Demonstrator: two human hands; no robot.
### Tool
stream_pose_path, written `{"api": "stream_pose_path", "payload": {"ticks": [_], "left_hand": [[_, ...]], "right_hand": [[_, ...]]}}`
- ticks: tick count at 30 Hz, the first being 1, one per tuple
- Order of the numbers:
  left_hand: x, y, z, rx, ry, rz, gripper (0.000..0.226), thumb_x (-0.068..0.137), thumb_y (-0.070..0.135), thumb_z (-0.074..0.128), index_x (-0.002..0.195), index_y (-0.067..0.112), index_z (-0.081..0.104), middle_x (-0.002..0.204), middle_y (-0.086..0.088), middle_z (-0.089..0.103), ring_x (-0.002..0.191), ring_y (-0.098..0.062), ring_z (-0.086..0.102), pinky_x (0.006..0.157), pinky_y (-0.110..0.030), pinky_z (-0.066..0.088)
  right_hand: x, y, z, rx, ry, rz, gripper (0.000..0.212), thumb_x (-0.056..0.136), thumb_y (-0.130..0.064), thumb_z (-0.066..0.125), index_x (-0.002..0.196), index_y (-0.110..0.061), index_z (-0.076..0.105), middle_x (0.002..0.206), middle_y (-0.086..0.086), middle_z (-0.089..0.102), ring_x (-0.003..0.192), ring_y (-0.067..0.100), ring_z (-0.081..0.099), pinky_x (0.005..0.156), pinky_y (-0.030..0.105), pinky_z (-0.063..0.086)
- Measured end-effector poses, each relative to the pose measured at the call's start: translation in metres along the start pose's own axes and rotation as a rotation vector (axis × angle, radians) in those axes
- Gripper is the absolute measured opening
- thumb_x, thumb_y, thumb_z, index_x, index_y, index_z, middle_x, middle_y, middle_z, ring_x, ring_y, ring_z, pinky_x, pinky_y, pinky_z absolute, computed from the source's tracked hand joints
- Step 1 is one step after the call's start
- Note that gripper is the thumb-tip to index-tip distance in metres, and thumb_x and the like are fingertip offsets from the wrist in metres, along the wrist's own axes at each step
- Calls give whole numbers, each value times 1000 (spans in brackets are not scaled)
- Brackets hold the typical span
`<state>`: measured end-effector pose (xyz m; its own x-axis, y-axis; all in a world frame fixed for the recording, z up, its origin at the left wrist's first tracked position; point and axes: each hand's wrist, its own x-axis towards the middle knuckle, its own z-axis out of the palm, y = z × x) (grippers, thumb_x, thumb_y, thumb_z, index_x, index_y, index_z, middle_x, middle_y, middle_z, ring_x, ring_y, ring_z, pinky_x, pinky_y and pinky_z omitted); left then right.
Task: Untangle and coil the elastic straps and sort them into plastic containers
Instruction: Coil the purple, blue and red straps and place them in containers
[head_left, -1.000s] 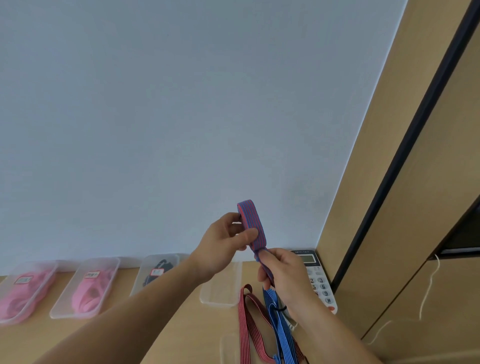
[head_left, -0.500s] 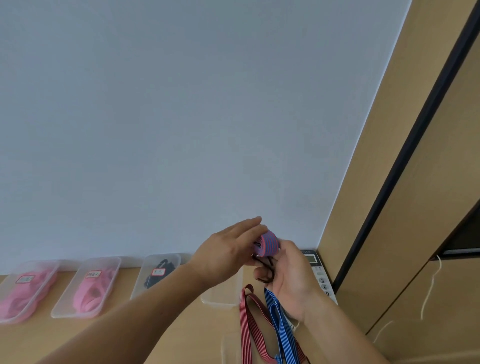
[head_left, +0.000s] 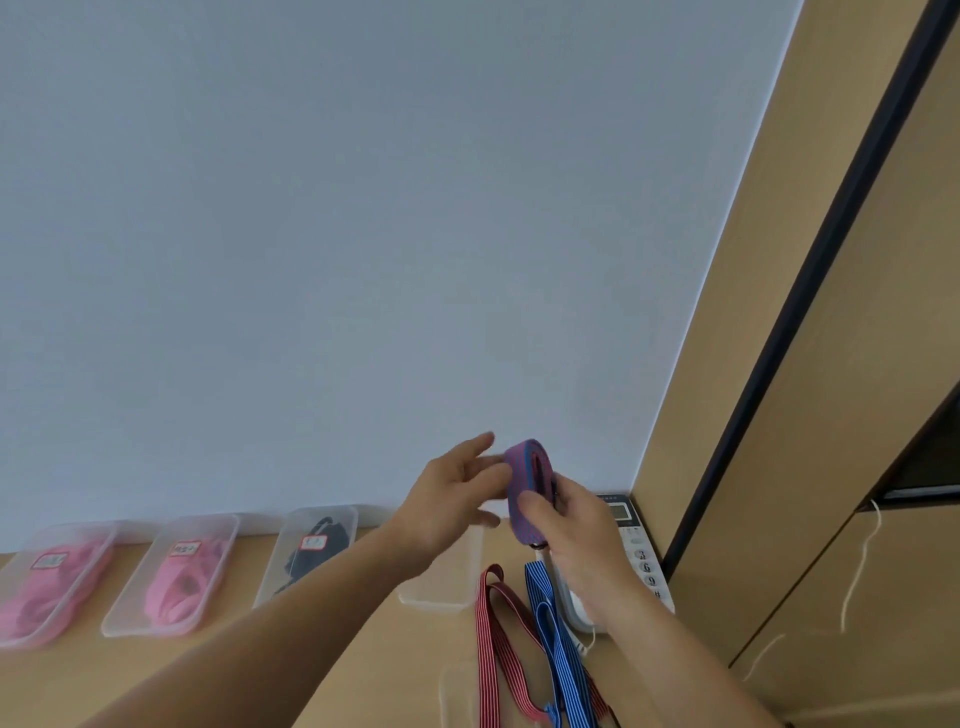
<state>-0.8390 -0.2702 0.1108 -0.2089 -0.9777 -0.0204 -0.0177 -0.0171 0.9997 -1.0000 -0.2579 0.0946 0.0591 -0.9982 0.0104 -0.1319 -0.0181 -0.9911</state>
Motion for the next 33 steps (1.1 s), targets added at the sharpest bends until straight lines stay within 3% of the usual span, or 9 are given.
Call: {"api": "stream_pose_path", "payload": {"ticks": [2, 5, 10, 12, 17, 23, 27, 30, 33], "left_hand": [[1, 1, 3, 29, -49, -120, 23, 95, 29, 62, 114, 16, 61, 105, -5, 75, 90, -23, 73, 75, -36, 58], [3, -9, 12, -38, 30, -152, 16, 95, 11, 59, 107, 4, 66, 94, -15, 75, 79, -23, 71, 75, -41, 58], [2, -25, 12, -247, 102, -187, 21, 100, 4, 50, 113, -4, 64, 105, -24, 72, 91, -31, 72, 72, -38, 59], [0, -29, 12, -304, 116, -213, 24, 102, 7, 47, 116, -3, 63, 106, -21, 72, 93, -31, 72, 74, -37, 59], [-7, -41, 16, -419, 182, -249, 26, 103, 5, 42, 115, -1, 64, 106, -18, 73, 92, -28, 71, 75, -40, 59], [-15, -70, -1, -419, 273, -314, 32, 97, -5, 38, 111, -8, 67, 105, -26, 69, 90, -33, 67, 74, -46, 59], [-3, -88, -22, -392, 212, -389, 34, 94, -4, 38, 109, -7, 68, 105, -28, 68, 93, -38, 63, 93, -62, 51], [11, -101, -43, -290, 170, -433, 37, 94, -1, 37, 109, 2, 71, 111, -24, 70, 95, -34, 66, 93, -51, 55], [28, -116, -66, 30, 148, -443, 36, 96, 10, 41, 120, 12, 67, 104, -10, 71, 91, -21, 64, 78, -33, 52]], "right_hand": [[-1, 6, 1, -230, -16, -108, 18, 86, -36, 62, 98, -22, 61, 80, 2, 68, 73, 20, 62, 67, 36, 52], [-2, 14, 5, -451, 16, -199, 18, 88, -39, 61, 99, -28, 53, 74, -7, 64, 66, 7, 59, 60, 27, 49], [4, 18, -3, -406, -75, -176, 32, 95, -37, 54, 121, -19, 59, 93, 5, 71, 86, 20, 65, 81, 40, 52], [10, 20, -10, -420, -65, -168, 30, 97, -30, 54, 119, -12, 62, 99, 11, 72, 92, 26, 64, 85, 43, 51], [21, 27, -12, -314, -94, -86, 34, 88, -28, 71, 122, -26, 68, 97, -11, 75, 92, 0, 68, 91, 27, 52], [22, 47, 20, -279, -163, -67, 22, 80, -20, 77, 97, -32, 68, 66, -3, 71, 51, 14, 65, 60, 36, 57], [38, 63, 45, -344, -130, -7, 21, 74, -21, 77, 86, -25, 60, 63, 3, 67, 53, 15, 62, 53, 27, 50], [56, 75, 63, -359, -84, 74, 20, 72, -21, 76, 84, -25, 60, 66, 2, 68, 59, 17, 65, 55, 27, 50], [74, 90, 77, -363, -12, 161, 21, 67, -24, 75, 83, -25, 61, 67, 2, 68, 57, 19, 65, 53, 29, 51]]}}
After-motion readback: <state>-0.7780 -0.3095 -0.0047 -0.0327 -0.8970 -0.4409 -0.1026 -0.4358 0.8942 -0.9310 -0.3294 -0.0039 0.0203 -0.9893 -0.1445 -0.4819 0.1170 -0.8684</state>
